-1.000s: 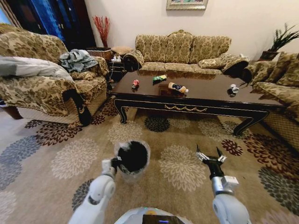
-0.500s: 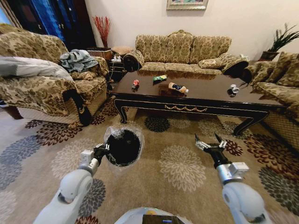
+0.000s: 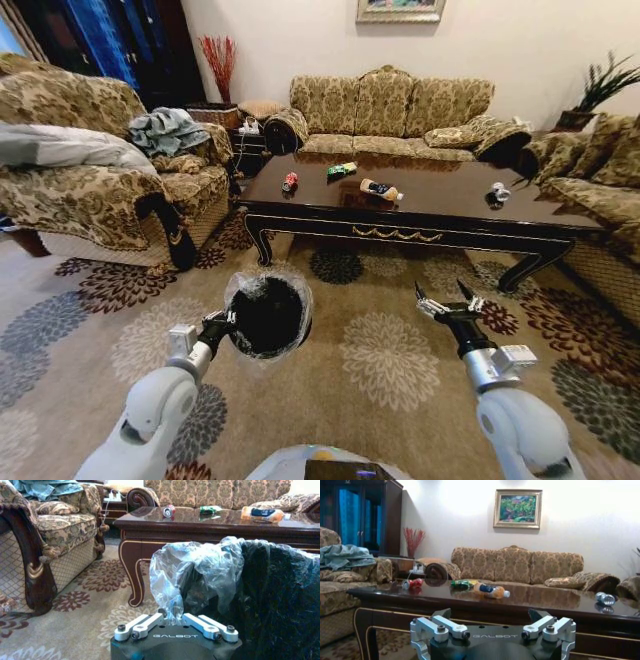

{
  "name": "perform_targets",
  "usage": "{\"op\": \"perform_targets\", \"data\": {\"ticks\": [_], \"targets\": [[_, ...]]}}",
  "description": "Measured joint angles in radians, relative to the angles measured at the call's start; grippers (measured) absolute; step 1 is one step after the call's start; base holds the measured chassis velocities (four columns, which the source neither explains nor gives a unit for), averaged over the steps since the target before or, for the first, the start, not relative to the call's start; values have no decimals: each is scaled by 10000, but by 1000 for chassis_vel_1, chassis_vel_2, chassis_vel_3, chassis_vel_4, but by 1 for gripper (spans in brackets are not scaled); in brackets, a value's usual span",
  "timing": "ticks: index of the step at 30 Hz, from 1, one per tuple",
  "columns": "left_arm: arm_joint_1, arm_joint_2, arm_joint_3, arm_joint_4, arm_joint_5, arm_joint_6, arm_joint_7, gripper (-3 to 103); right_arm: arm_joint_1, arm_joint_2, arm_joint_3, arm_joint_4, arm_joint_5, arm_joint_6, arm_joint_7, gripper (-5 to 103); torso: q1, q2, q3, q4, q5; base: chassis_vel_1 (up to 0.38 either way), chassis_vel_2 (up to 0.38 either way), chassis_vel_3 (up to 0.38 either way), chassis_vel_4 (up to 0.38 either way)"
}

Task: Move to the front of the table and place the trash on the table into the trash bin.

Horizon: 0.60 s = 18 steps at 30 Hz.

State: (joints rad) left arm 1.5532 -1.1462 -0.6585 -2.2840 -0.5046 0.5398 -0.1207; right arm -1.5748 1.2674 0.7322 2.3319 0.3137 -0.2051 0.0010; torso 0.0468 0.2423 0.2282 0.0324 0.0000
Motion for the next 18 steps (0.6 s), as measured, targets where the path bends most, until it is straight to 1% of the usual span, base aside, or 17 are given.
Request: {"op": "perform_targets", "data": {"ticks": [2,5,7,9,10,13,18], "targets": [[7,-13,6,-15,8,22,-17,2,-34,11,28,16,0,12,-1,100,9,26,16,0,0,0,0,0,0],[64,-145,83,-158,85,122,-72,2,-302,54,266,111,0,187,-14,100,66,212,151,0,0,0,0,0,0],[75,-153,98,-171,109,124,-73,2,-343,74,314,136,1,216,-15,100,73,238,170,0,0,0,0,0,0],[131,-192,209,-245,216,165,-74,2,-561,196,574,210,96,352,-29,100,112,382,270,0,0,0,0,0,0],[131,-192,209,-245,216,165,-74,2,-561,196,574,210,96,352,-29,100,112,382,270,0,0,0,0,0,0],[162,-271,242,-442,227,177,-81,2,-898,232,842,209,354,529,-132,100,157,535,380,0,0,0,0,0,0],[338,-326,102,-698,104,164,-131,2,-1212,197,920,323,624,550,-178,100,183,623,441,-2,1,0,0,0,0]]}}
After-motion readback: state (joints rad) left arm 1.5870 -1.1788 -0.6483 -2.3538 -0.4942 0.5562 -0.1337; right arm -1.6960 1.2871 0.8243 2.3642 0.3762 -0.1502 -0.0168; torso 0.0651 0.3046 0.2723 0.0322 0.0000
